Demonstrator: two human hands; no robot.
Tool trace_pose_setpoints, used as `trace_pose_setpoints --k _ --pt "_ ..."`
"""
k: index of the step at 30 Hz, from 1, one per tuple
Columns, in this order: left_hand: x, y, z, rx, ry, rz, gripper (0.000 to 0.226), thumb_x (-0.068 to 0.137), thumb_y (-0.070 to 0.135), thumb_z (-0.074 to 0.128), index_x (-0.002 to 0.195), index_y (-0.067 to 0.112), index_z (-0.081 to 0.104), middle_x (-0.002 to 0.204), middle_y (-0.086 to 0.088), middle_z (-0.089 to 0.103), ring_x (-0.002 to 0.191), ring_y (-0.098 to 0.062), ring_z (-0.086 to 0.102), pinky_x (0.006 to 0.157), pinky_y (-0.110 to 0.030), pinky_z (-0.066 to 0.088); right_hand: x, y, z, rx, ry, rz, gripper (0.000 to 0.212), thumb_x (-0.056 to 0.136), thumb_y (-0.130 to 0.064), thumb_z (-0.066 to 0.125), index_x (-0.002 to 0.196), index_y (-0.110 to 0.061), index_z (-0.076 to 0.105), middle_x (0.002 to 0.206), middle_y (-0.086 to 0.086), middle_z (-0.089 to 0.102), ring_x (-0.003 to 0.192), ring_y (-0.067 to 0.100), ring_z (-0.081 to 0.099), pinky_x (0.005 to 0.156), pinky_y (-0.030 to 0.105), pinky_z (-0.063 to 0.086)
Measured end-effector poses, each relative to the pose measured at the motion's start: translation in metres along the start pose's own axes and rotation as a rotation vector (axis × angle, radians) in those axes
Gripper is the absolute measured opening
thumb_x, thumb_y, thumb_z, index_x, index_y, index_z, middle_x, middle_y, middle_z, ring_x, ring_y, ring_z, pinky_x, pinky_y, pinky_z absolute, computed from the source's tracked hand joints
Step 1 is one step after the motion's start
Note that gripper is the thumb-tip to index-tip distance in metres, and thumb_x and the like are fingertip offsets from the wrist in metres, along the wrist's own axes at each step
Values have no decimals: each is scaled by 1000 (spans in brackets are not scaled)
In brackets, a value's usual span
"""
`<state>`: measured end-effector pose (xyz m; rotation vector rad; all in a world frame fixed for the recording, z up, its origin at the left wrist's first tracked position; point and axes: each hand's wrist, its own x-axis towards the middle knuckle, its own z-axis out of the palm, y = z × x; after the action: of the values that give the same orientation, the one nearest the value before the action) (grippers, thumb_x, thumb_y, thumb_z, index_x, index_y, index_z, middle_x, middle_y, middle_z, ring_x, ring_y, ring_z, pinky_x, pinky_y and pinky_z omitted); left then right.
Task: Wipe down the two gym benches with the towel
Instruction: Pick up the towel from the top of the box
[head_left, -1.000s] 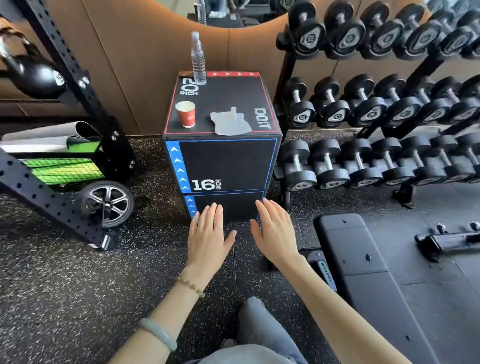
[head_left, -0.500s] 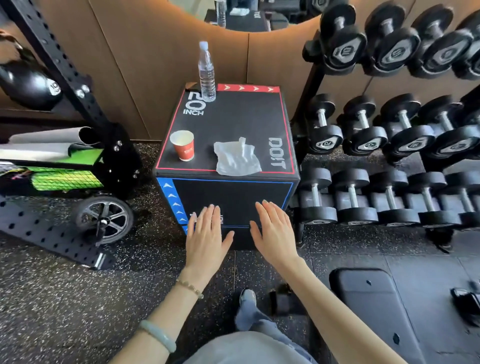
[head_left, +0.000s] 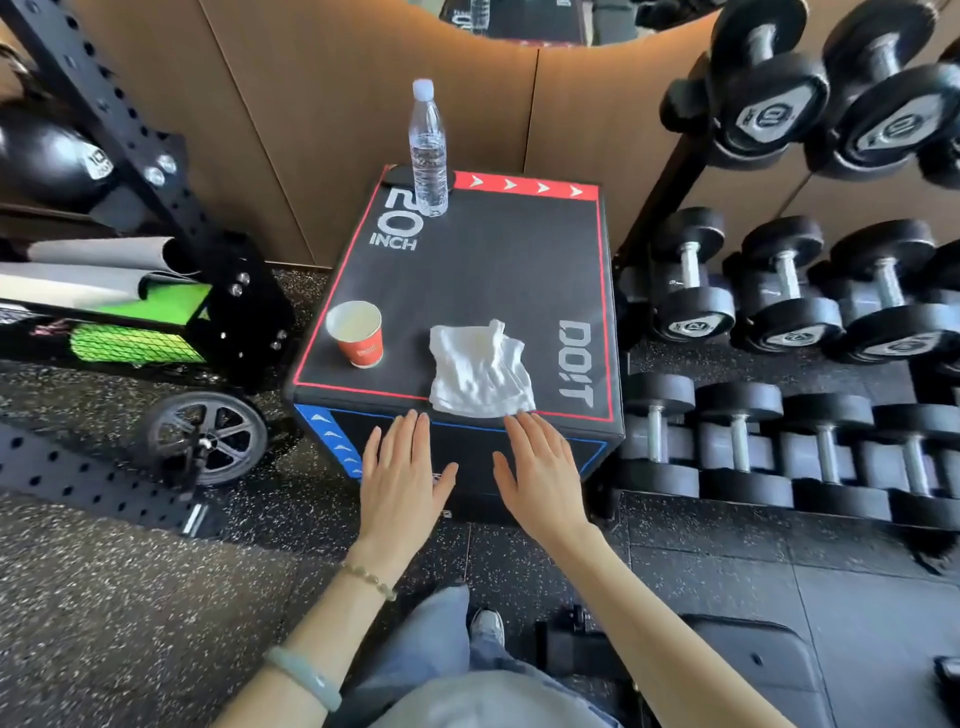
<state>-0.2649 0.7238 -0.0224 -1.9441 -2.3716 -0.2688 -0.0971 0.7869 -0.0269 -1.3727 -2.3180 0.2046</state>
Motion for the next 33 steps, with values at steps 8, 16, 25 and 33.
trace_pose_setpoints --k 8,16,25,33 --pt "43 -18 6 -6 -49 14 68 81 42 67 132 0 50 135 -14 53 126 -27 48 108 -47 35 64 5 31 9 -38 42 45 84 -25 53 124 -6 57 126 14 59 116 35 55 95 43 46" --pt "71 -47 25 -15 -140 53 65 86 47 46 133 2 49 136 -13 52 126 -27 49 107 -45 31 124 5 77 -96 -186 160 46 84 -35 64 125 -15 57 135 15 52 120 38 51 98 60 36" --pt "93 -65 34 -35 -158 148 66 86 48 41 132 2 51 135 -12 53 124 -26 50 107 -44 28 157 -7 112 -137 -451 243 77 79 -75 33 144 -35 27 157 10 8 143 36 9 106 65 10" --pt "113 -68 32 -40 -225 196 66 87 48 39 134 3 48 137 -12 50 127 -26 46 107 -42 34 139 0 118 -62 -167 192 28 82 -34 54 106 -21 60 122 6 58 113 36 51 75 45 49"
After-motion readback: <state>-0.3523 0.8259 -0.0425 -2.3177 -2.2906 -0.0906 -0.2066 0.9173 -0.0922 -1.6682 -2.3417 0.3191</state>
